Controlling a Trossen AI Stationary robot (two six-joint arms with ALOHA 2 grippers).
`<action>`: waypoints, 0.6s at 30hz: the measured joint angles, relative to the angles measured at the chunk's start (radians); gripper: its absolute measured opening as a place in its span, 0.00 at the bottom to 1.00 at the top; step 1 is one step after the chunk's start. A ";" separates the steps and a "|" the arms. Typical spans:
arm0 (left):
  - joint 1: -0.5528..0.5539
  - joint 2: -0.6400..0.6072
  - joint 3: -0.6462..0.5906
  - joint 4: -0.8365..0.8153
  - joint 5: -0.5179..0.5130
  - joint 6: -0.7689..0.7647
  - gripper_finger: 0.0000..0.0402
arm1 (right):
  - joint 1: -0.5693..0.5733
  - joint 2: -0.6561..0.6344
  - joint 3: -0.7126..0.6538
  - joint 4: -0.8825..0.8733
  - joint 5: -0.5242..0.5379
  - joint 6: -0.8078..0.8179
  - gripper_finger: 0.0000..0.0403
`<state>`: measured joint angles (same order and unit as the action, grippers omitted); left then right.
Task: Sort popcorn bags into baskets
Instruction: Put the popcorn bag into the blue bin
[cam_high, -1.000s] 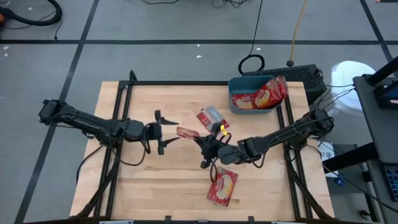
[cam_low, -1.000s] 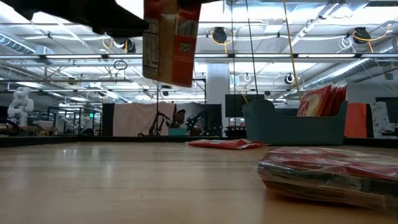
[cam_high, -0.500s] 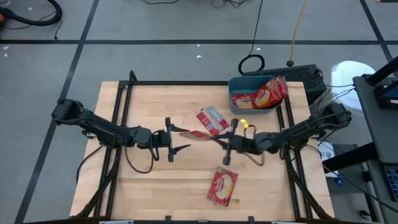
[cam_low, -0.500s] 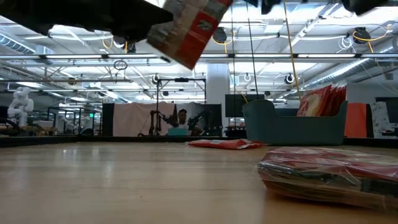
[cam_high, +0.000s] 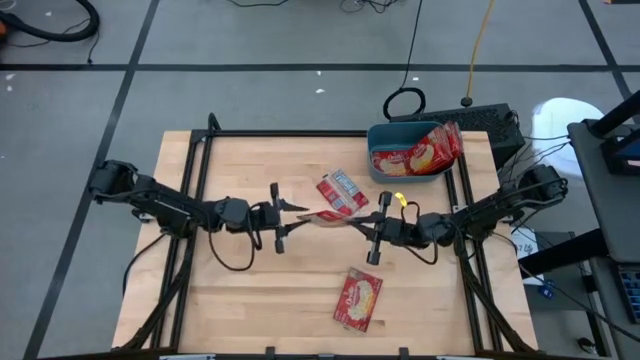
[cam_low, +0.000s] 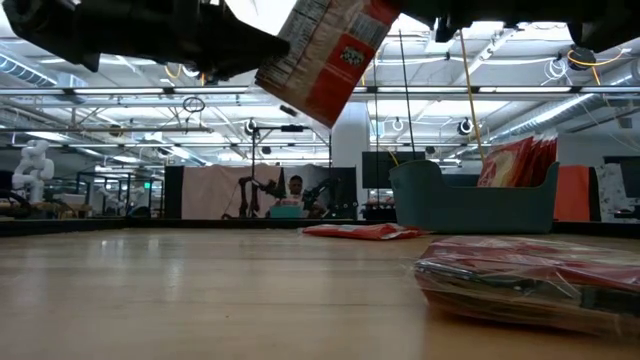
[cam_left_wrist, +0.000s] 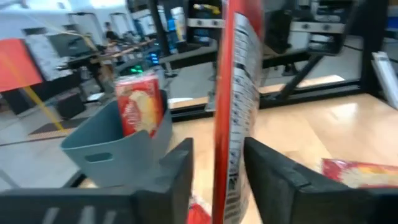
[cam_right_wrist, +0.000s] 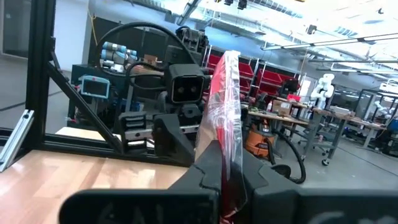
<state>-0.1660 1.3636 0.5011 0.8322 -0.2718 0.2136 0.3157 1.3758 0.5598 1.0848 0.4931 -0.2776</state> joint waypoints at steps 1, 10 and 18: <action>0.006 0.000 0.000 -0.008 0.020 -0.001 0.33 | 0.000 0.000 0.000 0.000 0.000 0.000 0.00; 0.027 0.000 0.000 -0.019 0.058 0.050 0.03 | 0.000 0.000 0.000 0.002 0.014 0.065 0.01; 0.032 -0.008 0.000 -0.017 -0.167 0.307 0.02 | 0.001 0.002 0.001 0.055 0.170 0.331 0.19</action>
<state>-0.1335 1.3560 0.5011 0.8147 -0.4392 0.5210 0.3164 1.3773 0.5606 1.1395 0.6631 0.0534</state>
